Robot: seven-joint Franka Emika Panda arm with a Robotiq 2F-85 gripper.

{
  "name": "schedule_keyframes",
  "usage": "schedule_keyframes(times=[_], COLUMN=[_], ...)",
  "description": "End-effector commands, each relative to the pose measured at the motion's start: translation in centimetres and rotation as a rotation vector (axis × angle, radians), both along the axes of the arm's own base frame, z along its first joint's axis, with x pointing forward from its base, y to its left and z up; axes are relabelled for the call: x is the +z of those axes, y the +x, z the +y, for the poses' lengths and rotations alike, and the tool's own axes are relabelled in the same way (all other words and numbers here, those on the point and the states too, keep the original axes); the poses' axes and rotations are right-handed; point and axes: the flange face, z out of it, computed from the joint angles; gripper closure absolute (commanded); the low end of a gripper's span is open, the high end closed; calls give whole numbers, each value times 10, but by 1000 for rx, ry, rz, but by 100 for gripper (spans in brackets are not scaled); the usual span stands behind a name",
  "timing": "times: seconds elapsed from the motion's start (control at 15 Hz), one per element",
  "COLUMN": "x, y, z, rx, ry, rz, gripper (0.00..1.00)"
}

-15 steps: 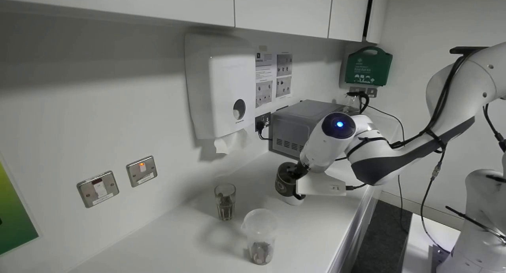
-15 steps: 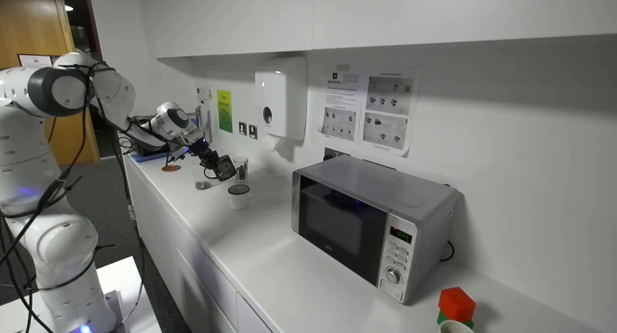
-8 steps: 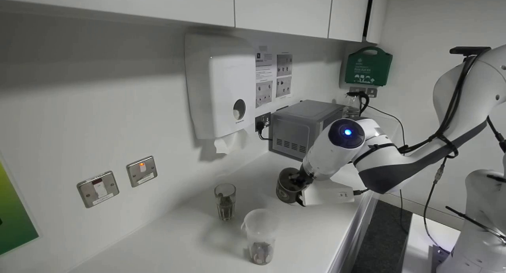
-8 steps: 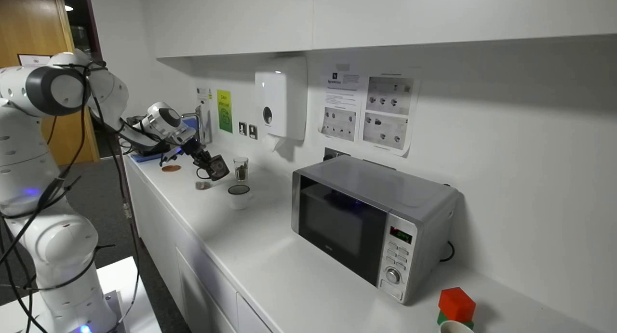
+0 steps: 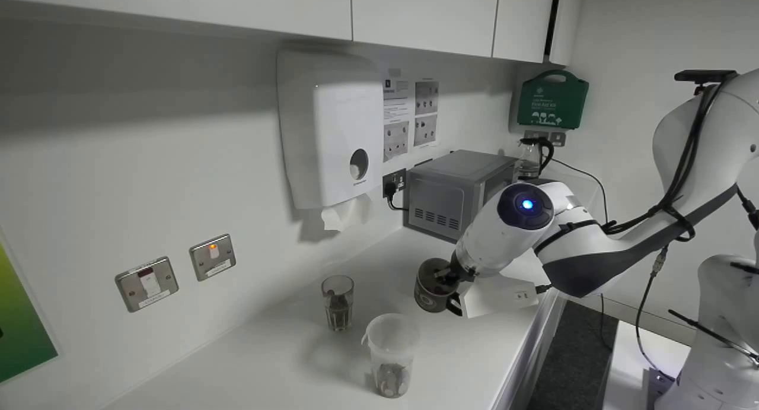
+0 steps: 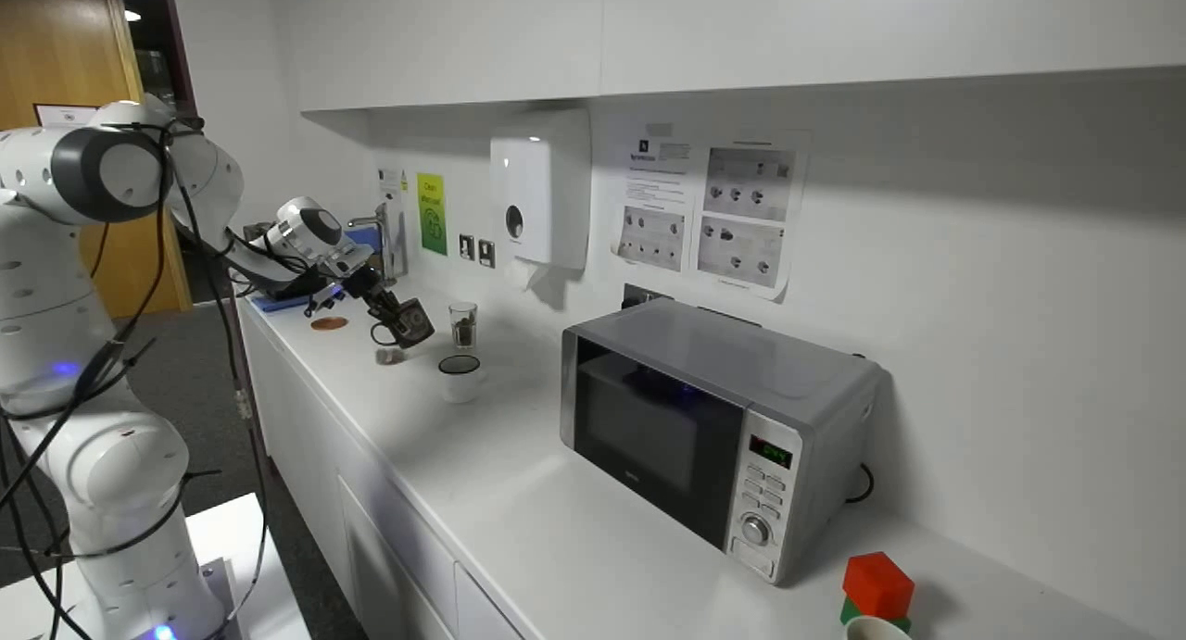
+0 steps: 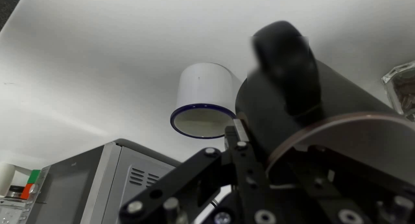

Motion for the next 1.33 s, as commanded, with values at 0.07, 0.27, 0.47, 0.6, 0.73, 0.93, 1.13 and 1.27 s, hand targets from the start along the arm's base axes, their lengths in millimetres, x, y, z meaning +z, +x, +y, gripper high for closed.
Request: schedule_keyframes(times=[0.07,0.27,0.47,0.6,0.73,0.93,1.13,1.27], x=[0,0,0,-2,-7,-13,-11,-4], y=[0,0,0,1,3,6,7,8], z=[0,0,0,2,3,1,1,3], rx=[0,0,0,0,6,18,17,12], ry=[0,0,0,-5,-10,-15,-26,-33], rz=[1,1,1,12,25,39,30,16], gripper=[91,91,91,98,98,98,98,98])
